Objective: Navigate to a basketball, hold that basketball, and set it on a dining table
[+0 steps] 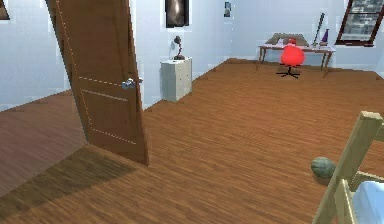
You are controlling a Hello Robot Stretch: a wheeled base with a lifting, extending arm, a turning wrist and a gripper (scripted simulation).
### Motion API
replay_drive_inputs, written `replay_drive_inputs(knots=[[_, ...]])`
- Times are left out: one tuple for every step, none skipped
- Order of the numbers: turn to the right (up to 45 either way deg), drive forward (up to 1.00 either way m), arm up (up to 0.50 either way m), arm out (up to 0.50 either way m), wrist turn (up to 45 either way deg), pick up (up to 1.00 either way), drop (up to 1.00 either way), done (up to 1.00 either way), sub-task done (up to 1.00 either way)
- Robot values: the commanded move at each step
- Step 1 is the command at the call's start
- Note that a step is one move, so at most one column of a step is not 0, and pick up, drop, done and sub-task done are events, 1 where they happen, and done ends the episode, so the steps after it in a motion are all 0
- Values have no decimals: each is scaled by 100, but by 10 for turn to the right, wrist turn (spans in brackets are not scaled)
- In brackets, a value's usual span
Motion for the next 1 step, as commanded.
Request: replay_drive_inputs(knots=[[0,0,0,0,0,100,0,0,0]])
